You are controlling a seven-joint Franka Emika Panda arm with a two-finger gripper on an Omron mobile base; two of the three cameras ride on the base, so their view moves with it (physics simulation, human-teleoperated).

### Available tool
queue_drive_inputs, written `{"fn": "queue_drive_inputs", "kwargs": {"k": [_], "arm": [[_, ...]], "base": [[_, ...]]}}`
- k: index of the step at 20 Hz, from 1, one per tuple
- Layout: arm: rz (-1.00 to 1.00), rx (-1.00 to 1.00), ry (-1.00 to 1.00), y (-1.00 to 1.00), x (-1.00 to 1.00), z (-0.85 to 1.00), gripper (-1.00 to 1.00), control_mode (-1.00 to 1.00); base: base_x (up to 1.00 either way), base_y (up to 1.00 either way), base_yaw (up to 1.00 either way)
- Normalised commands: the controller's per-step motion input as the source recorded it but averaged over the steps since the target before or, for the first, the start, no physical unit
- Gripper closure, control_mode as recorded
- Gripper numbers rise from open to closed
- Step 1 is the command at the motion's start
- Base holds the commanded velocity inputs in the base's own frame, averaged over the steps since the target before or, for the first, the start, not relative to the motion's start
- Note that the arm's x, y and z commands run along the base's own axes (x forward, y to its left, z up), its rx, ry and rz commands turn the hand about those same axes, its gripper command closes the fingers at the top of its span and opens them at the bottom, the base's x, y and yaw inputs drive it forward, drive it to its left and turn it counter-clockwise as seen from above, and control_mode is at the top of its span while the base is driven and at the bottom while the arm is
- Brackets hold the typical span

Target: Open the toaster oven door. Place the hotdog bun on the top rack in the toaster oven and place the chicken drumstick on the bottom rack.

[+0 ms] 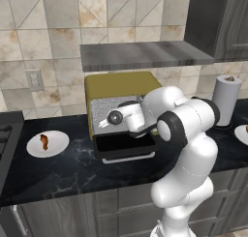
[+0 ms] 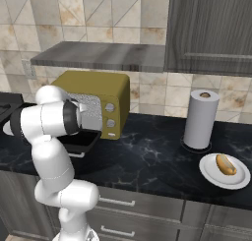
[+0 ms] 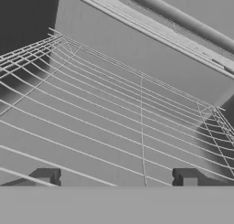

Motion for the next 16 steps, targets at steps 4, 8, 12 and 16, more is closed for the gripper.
{"fn": "queue_drive_inputs", "kwargs": {"k": [4,8,12,16], "arm": [[0.0,0.06,0.1,0.0,0.03,0.0,1.0,-1.0],[0.0,0.07,0.13,0.0,0.0,0.0,1.0,-1.0],[0.0,0.08,0.07,-0.01,0.0,-0.01,1.0,-1.0],[0.0,0.08,0.01,0.0,-0.04,-0.05,1.0,-1.0]], "base": [[0.0,0.0,0.0],[0.0,0.0,0.0],[0.0,0.0,0.0],[0.0,0.0,0.0]]}}
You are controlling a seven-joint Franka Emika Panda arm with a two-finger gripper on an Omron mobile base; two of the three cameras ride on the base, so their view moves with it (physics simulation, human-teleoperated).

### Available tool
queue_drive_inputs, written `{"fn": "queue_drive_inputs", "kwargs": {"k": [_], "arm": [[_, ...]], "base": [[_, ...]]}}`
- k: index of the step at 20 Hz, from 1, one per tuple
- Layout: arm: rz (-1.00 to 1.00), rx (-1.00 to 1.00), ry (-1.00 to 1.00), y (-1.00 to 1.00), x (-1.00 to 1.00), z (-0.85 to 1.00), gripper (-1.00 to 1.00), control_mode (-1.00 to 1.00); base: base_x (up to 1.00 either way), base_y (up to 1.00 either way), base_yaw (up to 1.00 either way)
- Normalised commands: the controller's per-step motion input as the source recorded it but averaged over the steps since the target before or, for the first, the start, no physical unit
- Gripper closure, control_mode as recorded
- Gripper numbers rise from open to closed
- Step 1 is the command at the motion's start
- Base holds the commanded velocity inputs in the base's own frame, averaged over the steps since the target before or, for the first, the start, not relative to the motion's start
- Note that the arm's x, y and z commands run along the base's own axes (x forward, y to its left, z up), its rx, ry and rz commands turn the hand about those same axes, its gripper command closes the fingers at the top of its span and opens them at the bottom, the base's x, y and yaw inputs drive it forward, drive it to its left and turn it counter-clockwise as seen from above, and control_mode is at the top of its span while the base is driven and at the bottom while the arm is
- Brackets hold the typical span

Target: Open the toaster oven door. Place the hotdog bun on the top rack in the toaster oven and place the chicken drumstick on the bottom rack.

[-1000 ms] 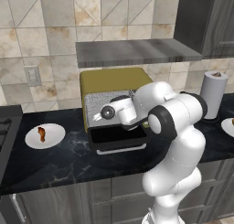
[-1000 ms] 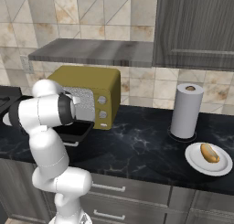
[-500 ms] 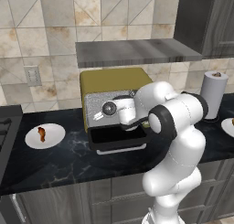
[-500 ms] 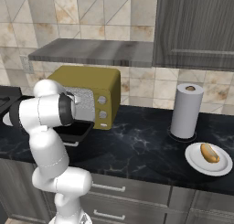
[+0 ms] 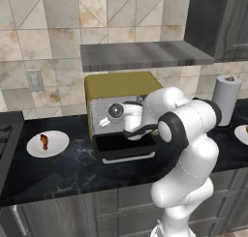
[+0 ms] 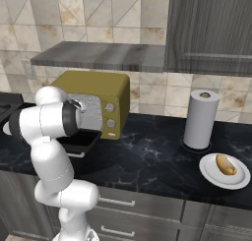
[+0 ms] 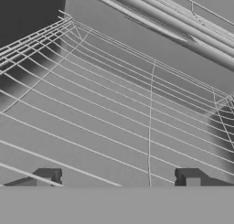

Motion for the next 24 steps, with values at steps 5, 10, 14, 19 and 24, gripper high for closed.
{"fn": "queue_drive_inputs", "kwargs": {"k": [5,10,14,19,24], "arm": [[0.0,0.07,0.0,0.0,-0.02,-0.05,1.0,-1.0],[0.0,0.07,0.0,0.0,0.0,-0.05,1.0,-1.0],[0.0,0.07,0.01,0.0,-0.02,-0.06,1.0,-1.0],[0.0,0.07,0.01,0.0,-0.11,-0.08,1.0,-1.0],[0.0,0.06,0.04,0.0,-0.11,-0.08,1.0,-1.0]], "base": [[0.0,0.0,0.0],[0.0,0.0,0.0],[0.0,0.0,0.0],[0.0,0.0,0.0],[0.0,0.0,0.0]]}}
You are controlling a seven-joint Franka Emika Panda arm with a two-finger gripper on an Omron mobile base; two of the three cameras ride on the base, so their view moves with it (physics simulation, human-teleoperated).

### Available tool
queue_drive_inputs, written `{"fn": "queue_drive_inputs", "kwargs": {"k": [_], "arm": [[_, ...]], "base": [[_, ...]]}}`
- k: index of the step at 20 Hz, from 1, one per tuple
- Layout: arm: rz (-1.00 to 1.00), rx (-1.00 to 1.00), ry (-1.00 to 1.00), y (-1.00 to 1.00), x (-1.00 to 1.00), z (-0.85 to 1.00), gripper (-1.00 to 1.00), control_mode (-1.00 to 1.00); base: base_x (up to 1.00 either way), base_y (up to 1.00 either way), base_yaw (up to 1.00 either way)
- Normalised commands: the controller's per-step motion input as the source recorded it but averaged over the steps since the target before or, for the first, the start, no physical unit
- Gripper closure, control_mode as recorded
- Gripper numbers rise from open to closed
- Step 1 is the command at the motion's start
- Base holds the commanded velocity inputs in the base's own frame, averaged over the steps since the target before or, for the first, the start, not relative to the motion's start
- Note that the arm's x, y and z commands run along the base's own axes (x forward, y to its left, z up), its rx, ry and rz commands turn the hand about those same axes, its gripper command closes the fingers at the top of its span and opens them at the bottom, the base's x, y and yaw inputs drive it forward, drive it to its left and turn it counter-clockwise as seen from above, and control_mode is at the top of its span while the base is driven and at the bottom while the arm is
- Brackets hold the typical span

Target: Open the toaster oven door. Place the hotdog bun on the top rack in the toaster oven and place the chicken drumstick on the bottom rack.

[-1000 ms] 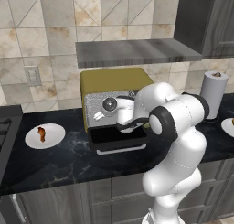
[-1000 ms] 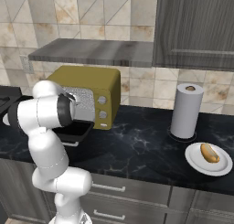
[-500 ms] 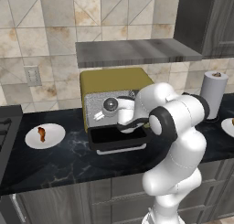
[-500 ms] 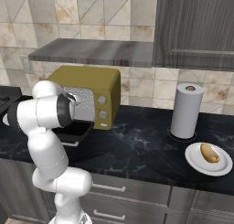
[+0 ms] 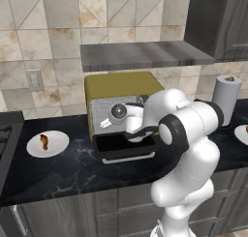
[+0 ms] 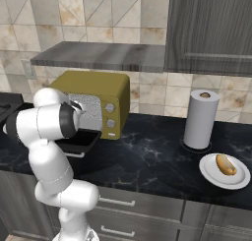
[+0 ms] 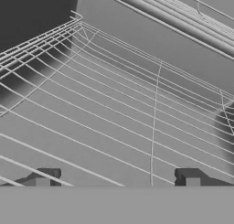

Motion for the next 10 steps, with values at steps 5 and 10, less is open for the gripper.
{"fn": "queue_drive_inputs", "kwargs": {"k": [5,10], "arm": [[-0.02,0.05,0.09,0.0,-0.15,-0.06,1.0,-1.0],[-0.04,0.04,0.12,0.0,-0.2,-0.06,1.0,-1.0]], "base": [[0.0,0.0,0.0],[0.0,0.0,0.0]]}}
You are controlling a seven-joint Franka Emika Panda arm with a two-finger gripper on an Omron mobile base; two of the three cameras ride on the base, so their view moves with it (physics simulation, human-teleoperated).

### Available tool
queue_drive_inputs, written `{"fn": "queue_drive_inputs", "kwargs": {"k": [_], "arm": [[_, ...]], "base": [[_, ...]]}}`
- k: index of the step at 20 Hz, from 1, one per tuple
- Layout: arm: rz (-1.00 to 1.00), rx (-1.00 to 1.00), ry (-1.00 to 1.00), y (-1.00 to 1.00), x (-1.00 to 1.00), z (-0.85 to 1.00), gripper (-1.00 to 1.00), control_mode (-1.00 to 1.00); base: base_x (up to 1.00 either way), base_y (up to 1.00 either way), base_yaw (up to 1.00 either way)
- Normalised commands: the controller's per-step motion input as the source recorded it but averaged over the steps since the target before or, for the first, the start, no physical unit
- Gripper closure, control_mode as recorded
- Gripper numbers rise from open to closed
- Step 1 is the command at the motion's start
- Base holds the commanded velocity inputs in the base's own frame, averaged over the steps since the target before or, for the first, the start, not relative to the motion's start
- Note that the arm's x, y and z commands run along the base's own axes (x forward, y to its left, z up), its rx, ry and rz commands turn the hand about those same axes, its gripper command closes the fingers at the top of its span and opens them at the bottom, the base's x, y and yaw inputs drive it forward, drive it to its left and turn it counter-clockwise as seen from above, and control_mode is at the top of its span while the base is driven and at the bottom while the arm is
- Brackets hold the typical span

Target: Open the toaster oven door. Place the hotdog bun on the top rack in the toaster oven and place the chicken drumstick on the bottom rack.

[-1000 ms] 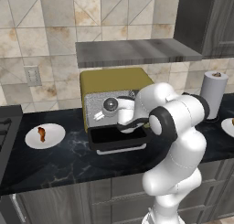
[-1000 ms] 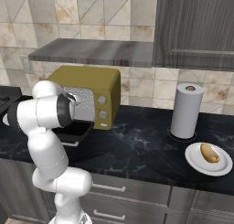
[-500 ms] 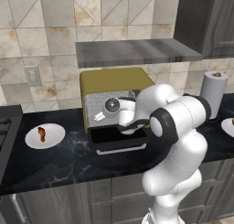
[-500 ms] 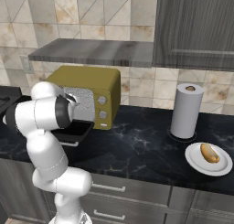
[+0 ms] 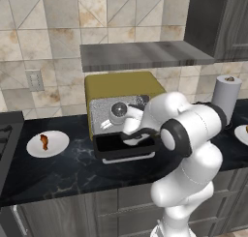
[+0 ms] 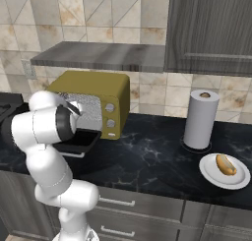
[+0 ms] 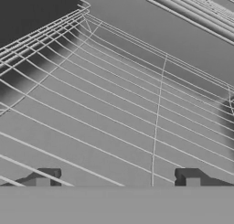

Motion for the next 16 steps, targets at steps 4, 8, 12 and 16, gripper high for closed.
{"fn": "queue_drive_inputs", "kwargs": {"k": [4,8,12,16], "arm": [[-0.04,0.03,0.11,0.0,-0.24,-0.09,1.0,-1.0],[-0.04,0.04,0.09,0.0,-0.24,-0.13,1.0,-1.0],[-0.04,0.03,0.07,0.0,-0.22,-0.15,1.0,-1.0],[-0.04,0.02,0.05,0.0,-0.24,-0.16,1.0,-1.0]], "base": [[0.0,0.0,0.0],[0.0,0.0,0.0],[0.0,0.0,0.0],[0.0,0.0,0.0]]}}
